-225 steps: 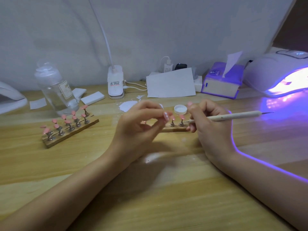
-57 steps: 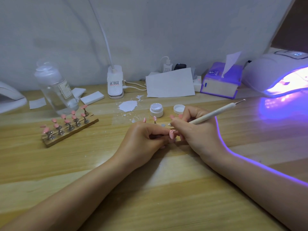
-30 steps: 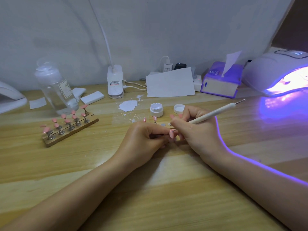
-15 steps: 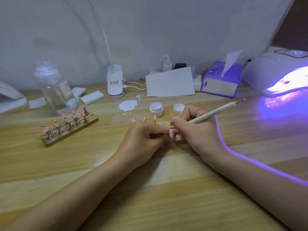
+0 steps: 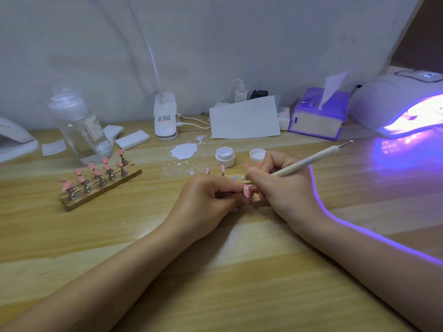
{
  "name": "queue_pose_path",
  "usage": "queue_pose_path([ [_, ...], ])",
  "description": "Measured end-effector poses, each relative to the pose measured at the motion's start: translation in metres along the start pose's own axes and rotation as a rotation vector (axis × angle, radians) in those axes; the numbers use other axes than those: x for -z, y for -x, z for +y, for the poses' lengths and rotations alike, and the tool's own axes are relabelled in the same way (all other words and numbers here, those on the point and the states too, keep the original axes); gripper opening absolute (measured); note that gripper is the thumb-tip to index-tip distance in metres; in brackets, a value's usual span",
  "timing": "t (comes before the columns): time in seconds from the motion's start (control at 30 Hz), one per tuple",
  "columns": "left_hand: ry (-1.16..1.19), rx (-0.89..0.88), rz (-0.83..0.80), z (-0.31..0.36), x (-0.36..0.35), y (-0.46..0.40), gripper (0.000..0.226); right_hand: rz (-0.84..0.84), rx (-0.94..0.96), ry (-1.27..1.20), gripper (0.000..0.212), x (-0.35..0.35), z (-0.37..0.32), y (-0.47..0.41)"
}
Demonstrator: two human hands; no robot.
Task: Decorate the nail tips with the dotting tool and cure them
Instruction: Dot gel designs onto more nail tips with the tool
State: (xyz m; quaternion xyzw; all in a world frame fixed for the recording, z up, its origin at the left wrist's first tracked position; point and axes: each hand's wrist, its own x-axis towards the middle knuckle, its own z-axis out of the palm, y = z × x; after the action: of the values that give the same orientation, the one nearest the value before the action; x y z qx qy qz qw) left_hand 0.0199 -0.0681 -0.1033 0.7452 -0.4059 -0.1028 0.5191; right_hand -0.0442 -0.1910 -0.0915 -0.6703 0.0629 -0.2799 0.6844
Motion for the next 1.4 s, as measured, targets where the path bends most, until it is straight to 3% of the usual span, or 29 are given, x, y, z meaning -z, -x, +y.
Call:
queue_pose_path([
  [1.2,-0.010,0.012,-0.003,0.0024,-0.0001,0.0003,0.019,0.001,0.013,0.042,0.043,0.0001,0.0038,-0.0015],
  [1.4,0.005,0.011,0.012,0.0019,-0.0008,0.0005,0.014,0.092,0.045,-0.033,0.034,0.0001,-0.0004,0.0006],
])
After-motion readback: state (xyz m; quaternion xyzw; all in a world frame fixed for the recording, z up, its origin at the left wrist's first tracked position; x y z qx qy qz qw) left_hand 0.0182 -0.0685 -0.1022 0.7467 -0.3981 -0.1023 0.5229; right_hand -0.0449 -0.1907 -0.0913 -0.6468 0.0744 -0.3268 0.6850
